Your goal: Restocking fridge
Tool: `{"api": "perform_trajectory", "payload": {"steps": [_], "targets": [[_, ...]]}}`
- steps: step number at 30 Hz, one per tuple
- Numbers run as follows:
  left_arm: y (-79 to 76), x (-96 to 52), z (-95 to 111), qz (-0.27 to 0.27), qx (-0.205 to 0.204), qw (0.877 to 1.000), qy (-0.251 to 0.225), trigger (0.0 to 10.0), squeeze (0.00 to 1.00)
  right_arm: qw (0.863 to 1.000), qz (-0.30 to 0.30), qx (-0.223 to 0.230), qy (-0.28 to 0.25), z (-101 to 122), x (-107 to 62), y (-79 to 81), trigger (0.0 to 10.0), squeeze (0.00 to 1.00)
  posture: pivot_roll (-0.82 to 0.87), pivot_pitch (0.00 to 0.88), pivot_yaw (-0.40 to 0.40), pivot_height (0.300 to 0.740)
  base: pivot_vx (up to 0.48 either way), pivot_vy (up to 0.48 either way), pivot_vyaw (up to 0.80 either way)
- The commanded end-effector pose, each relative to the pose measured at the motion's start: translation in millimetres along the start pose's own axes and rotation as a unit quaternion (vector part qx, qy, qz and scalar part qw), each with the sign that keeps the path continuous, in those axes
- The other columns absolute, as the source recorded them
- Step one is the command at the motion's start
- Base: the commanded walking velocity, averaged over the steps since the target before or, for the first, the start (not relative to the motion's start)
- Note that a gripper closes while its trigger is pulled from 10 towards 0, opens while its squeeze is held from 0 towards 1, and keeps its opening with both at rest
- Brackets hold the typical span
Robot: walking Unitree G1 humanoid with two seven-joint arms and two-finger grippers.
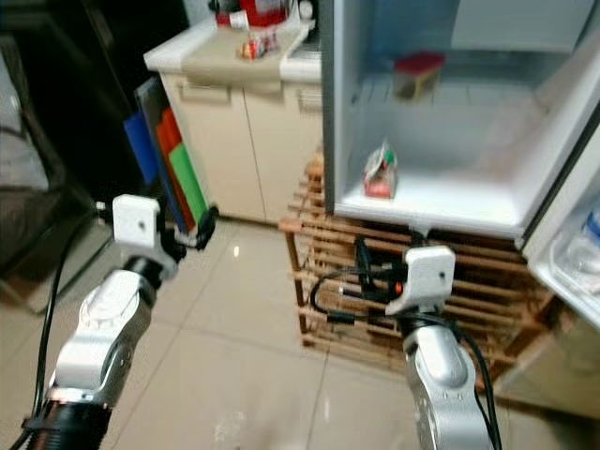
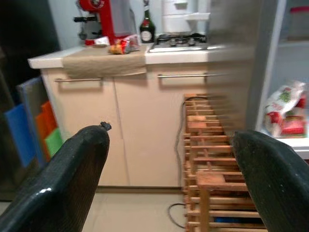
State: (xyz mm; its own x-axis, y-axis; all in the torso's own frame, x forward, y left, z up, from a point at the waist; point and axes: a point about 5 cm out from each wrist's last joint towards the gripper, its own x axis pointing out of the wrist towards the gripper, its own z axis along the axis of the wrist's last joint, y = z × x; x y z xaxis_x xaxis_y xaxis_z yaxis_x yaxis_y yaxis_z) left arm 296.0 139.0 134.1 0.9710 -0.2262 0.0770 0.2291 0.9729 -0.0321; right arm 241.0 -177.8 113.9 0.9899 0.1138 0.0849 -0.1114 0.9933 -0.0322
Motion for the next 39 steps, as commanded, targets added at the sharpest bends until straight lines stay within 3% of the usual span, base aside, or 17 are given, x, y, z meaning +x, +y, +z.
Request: {"api": "perform_trajectory", "payload": {"steps": [1, 13, 18, 21, 23, 27, 29, 33, 36, 39], "targets": [[-0.9, 5.1, 7.3, -0.009, -0.004, 1.0, -0.016, 10.0, 0.0, 1.0, -0.003, -0.004, -0.005, 2.4, 0.1, -2.0, 10.0, 0.0, -0.17, 0.0, 0.116, 0.74, 0.289, 0.3, 0.0], [-5.3, 15.7, 10.6, -0.019, 0.012, 1.0, -0.015, 10.0, 0.0, 1.0, 0.001, -0.006, 0.006, -2.1, -4.1, 3.9, 10.0, 0.0, -0.18, 0.0, 0.122, 0.74, 0.273, 0.395, 0.0], [-7.7, 17.2, 2.1, -0.012, 0.018, 1.0, 0.01, 10.0, 0.0, 1.0, -0.002, -0.009, 0.011, -3.6, -8.9, 2.8, 10.0, 0.0, -0.18, 0.0, 0.123, 0.74, 0.0, 0.0, 0.0], [-1.6, 10.1, -17.5, 0.016, -0.032, 0.998, 0.052, 10.0, 0.0, 1.0, -0.008, -0.015, 0.016, -4.5, -12.9, 0.4, 10.0, 0.0, -0.19, 0.0, 0.121, 0.74, 0.0, 0.0, 0.0], [0.0, 8.1, -21.9, 0.022, -0.039, 0.997, 0.061, 10.0, 0.0, 1.0, -0.009, -0.016, 0.016, -4.3, -13.8, 0.1, 10.0, 0.0, -0.19, 0.0, 0.119, 0.74, 0.0, 0.0, 0.0], [9.6, -24.6, -50.8, 0.033, -0.003, 0.992, 0.125, 10.0, 0.0, 0.999, -0.017, -0.017, 0.034, -5.1, -19.4, -13.2, 10.0, 0.0, -0.19, 0.0, 0.072, 0.74, 0.0, 0.0, 0.0], [9.5, -31.3, -58.7, 0.026, 0.014, 0.989, 0.142, 10.0, 0.0, 0.999, -0.017, -0.016, 0.038, -4.9, -19.9, -16.6, 10.0, 0.0, -0.19, 0.0, 0.063, 0.74, 0.0, 0.0, 0.0], [5.1, -30.2, -62.6, 0.014, 0.0, 0.991, 0.132, 10.0, 0.0, 0.999, -0.015, -0.019, 0.041, -5.0, -19.3, -18.0, 10.0, 0.0, -0.18, 0.0, 0.039, 0.74, 0.0, 0.0, 0.0], [0.7, -17.3, -58.6, 0.001, -0.021, 0.996, 0.09, 10.0, 0.0, 0.998, -0.018, -0.03, 0.044, -3.7, -17.1, -21.4, 10.0, 0.0, -0.18, 0.0, 0.008, 0.74, 0.0, 0.0, 0.0], [-1.6, -13.2, -52.0, -0.01, -0.017, 0.997, 0.072, 10.0, 0.0, 0.998, -0.023, -0.036, 0.049, -3.6, -17.4, -23.6, 10.0, 0.0, -0.19, 0.0, 0.005, 0.74, 0.0, 0.0, -0.27]]}}
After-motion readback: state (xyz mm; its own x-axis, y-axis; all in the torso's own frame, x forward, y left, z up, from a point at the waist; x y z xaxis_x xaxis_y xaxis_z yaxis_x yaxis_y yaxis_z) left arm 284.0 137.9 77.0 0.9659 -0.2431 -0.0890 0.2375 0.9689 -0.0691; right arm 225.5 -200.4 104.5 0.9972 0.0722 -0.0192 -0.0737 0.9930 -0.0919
